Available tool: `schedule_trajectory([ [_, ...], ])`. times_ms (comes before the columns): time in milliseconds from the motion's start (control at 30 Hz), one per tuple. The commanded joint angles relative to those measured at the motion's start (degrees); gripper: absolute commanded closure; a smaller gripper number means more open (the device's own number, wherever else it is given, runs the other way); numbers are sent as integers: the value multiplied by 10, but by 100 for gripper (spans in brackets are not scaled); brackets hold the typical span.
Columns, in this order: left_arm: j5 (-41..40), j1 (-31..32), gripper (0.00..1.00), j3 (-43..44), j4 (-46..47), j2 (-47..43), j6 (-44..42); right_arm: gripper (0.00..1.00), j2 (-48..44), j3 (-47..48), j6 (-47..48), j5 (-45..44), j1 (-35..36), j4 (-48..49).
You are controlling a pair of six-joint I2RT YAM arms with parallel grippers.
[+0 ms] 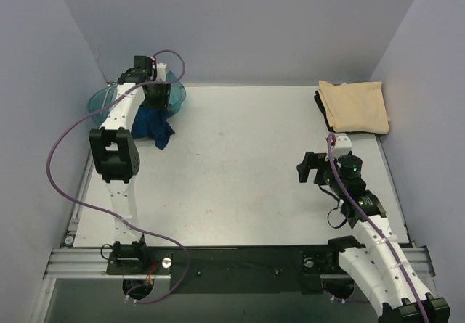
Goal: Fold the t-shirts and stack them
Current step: Grab crumpled tshirt from bin with the left arm
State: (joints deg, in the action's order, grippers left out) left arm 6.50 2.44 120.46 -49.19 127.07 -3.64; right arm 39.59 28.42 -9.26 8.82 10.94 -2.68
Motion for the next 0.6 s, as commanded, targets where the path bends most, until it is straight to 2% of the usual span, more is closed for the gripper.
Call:
schedule_trajectory([
  [0,15,-2,47,34,-21,21,1,1,-6,31,23,-7,3,-14],
  [33,18,-2,49,30,-21,21,0,1,-4,31,23,-12,3,-16],
  [133,18,-2,77,24,-27,24,-7,1,-7,30,21,-20,3,-26],
  [233,16,-2,87,29,-41,24,-22,1,-21,24,19,-18,3,-28],
  [267,11,-2,97,35,-44,24,-25,1,-25,23,18,-20,3,-28],
  [300,7,-2,100,38,-49,22,-31,1,-32,22,17,-21,3,-29],
  [467,-9,-2,100,71,-51,-9,-47,1,-43,38,17,-20,3,-44],
  [567,-5,-2,100,100,-44,-59,-49,1,-46,67,13,-10,3,-56],
])
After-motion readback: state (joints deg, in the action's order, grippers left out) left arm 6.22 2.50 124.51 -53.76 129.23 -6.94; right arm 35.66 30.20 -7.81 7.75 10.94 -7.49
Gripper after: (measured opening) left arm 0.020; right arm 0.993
